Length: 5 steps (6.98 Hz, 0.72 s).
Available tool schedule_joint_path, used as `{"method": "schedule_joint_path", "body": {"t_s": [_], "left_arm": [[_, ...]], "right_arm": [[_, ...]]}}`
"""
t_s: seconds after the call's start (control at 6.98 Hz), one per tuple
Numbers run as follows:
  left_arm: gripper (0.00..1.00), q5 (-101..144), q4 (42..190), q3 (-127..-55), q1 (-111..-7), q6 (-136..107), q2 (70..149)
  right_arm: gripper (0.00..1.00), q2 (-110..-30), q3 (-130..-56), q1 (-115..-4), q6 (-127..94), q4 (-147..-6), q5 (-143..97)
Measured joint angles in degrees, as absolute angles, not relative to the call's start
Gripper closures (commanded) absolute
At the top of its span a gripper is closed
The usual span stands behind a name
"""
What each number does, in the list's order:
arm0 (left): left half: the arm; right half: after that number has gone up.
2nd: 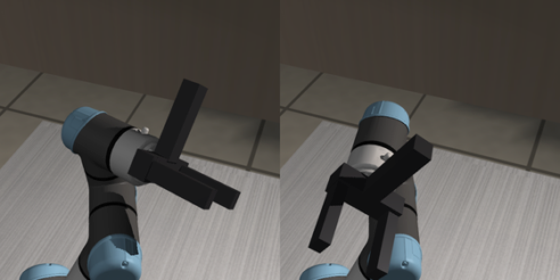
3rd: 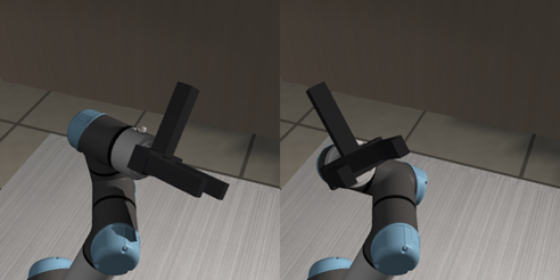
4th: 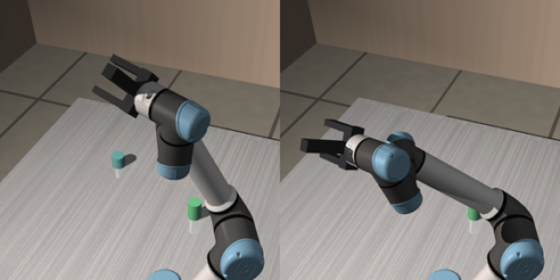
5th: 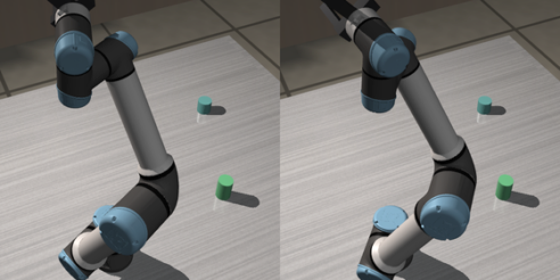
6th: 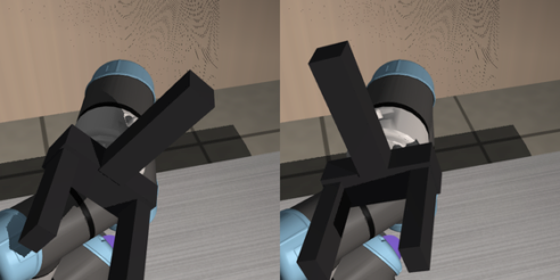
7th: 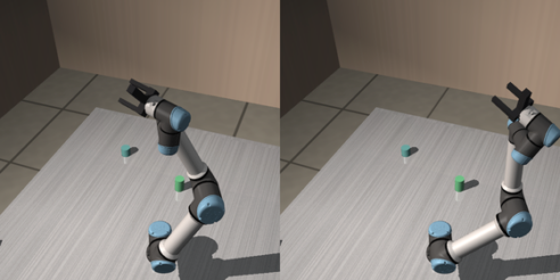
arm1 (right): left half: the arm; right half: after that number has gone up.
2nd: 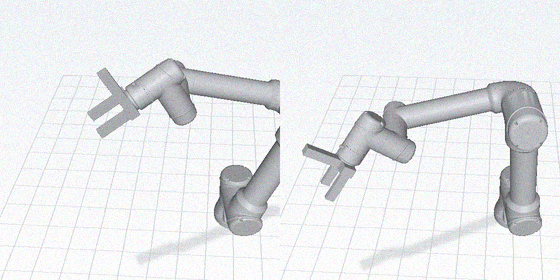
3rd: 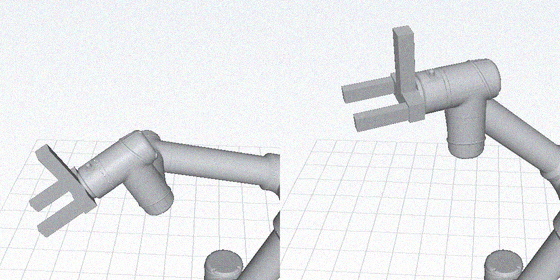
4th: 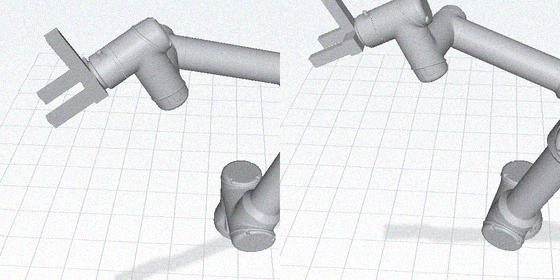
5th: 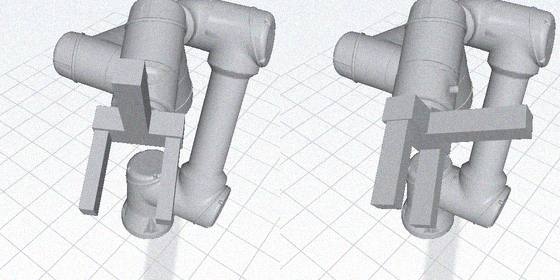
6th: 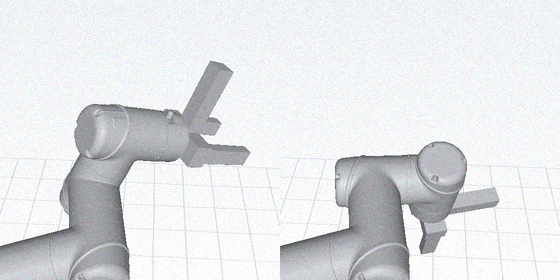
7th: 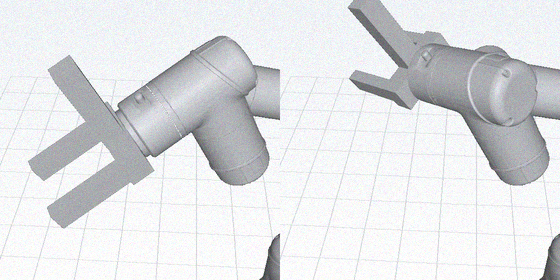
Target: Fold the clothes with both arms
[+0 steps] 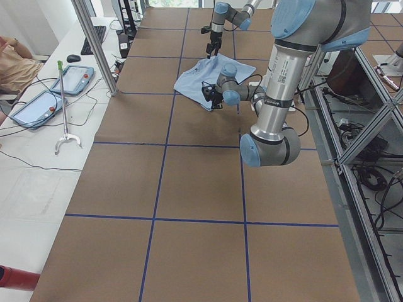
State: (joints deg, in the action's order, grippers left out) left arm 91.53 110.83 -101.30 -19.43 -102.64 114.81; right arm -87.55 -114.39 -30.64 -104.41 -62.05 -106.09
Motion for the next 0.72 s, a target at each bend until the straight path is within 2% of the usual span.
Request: {"method": "schedule_joint_path", "body": {"t_s": [0.57, 0.72], "left_arm": [[1.0, 91.8, 111.0, -100.9, -29.4, -89.5, 115.0], [1.0, 91.9, 112.0, -98.5, -33.5, -85.3, 116.5]], "right_arm": [[0.0, -87.5, -114.7, -30.7, -104.2, -62.1, -106.1], [0.0, -87.3, -114.7, -30.7, -104.0, -62.1, -106.0]]}}
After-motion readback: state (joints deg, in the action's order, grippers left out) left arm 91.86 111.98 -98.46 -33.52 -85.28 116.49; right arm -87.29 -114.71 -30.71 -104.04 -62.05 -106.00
